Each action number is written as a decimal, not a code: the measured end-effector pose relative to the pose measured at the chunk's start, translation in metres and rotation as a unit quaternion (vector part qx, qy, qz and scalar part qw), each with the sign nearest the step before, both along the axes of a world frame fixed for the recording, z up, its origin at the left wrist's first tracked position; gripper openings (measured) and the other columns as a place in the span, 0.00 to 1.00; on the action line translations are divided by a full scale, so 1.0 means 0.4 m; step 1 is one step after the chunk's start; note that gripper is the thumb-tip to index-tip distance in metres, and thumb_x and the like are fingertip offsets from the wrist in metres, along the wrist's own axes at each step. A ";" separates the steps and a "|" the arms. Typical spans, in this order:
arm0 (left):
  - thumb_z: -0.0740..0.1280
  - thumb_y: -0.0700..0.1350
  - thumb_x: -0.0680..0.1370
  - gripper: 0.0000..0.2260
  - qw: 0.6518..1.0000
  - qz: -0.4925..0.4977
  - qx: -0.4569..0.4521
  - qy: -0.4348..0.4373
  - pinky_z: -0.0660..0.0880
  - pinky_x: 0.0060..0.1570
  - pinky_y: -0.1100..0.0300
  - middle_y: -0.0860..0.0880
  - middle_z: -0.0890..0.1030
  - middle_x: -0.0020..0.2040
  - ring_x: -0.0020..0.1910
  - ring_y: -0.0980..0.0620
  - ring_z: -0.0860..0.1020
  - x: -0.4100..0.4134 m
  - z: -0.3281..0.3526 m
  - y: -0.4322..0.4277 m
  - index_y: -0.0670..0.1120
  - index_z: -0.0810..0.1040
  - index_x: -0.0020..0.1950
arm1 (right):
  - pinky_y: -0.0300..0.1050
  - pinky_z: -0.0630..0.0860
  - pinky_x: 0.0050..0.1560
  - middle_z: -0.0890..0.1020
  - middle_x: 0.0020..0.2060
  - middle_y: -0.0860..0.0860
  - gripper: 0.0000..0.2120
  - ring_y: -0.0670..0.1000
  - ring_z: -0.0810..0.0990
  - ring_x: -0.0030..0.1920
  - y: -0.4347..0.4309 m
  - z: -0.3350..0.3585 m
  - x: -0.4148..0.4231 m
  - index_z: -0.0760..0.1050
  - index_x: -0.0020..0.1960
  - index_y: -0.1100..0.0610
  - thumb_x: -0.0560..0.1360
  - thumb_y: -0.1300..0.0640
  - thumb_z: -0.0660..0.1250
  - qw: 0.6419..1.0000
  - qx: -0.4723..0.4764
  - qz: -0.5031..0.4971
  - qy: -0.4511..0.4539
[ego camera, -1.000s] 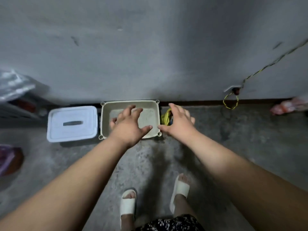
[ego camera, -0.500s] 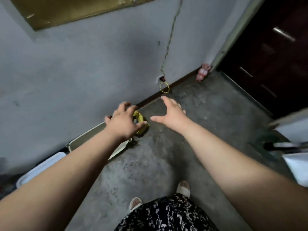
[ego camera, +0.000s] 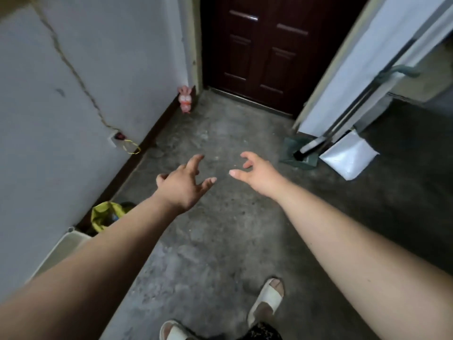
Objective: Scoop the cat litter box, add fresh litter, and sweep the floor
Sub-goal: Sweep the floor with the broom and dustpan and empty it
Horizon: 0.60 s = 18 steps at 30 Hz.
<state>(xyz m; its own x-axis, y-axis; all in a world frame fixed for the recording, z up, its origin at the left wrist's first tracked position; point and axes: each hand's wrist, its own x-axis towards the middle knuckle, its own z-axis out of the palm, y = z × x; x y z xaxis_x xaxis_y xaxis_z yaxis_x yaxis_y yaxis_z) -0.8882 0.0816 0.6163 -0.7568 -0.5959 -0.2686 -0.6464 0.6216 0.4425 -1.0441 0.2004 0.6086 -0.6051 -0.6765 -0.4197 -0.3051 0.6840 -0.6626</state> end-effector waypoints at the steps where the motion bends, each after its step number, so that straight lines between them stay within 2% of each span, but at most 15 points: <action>1: 0.57 0.66 0.75 0.30 1.000 -0.009 0.000 -0.001 0.61 0.63 0.49 0.54 0.73 0.66 0.66 0.51 0.71 -0.077 -0.001 0.034 0.58 0.54 0.74 | 0.43 0.70 0.59 0.74 0.62 0.52 0.34 0.52 0.75 0.60 0.044 -0.001 -0.069 0.62 0.73 0.53 0.72 0.43 0.69 1.000 0.002 -0.011 0.002; 5: 0.57 0.66 0.75 0.29 1.000 -0.029 0.004 -0.008 0.61 0.64 0.49 0.53 0.73 0.67 0.66 0.52 0.71 -0.329 -0.011 0.146 0.58 0.55 0.74 | 0.47 0.73 0.60 0.75 0.60 0.52 0.34 0.53 0.76 0.58 0.178 0.003 -0.303 0.62 0.73 0.52 0.72 0.43 0.69 0.999 0.004 -0.032 -0.002; 8: 0.56 0.65 0.76 0.29 0.999 -0.038 0.015 -0.006 0.61 0.64 0.49 0.53 0.73 0.67 0.65 0.52 0.72 -0.496 -0.008 0.211 0.59 0.55 0.74 | 0.47 0.73 0.60 0.75 0.59 0.52 0.33 0.52 0.76 0.57 0.262 0.016 -0.465 0.62 0.73 0.53 0.73 0.44 0.69 0.999 0.006 -0.041 0.008; 12: 0.57 0.65 0.76 0.28 0.999 -0.048 0.022 -0.003 0.61 0.64 0.49 0.53 0.72 0.67 0.65 0.51 0.72 -0.705 -0.006 0.267 0.59 0.56 0.74 | 0.47 0.74 0.55 0.77 0.57 0.52 0.33 0.52 0.77 0.49 0.339 0.030 -0.674 0.63 0.73 0.53 0.73 0.44 0.69 0.998 0.003 -0.058 0.011; 18: 0.57 0.64 0.76 0.26 0.996 -0.089 0.029 -0.012 0.61 0.63 0.49 0.53 0.72 0.67 0.65 0.52 0.72 -1.000 -0.015 0.279 0.59 0.58 0.73 | 0.48 0.75 0.57 0.79 0.57 0.51 0.32 0.53 0.78 0.55 0.374 0.033 -0.952 0.63 0.72 0.53 0.73 0.44 0.69 0.996 -0.005 -0.091 0.016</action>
<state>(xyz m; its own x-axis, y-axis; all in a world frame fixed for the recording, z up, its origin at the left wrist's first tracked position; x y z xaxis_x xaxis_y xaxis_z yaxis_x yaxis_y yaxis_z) -1.2883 0.1933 0.6103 -0.8419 -0.4361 -0.3177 -0.5392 0.7007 0.4672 -1.4249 0.3501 0.6219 -0.7313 -0.5582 -0.3920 -0.1972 0.7232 -0.6619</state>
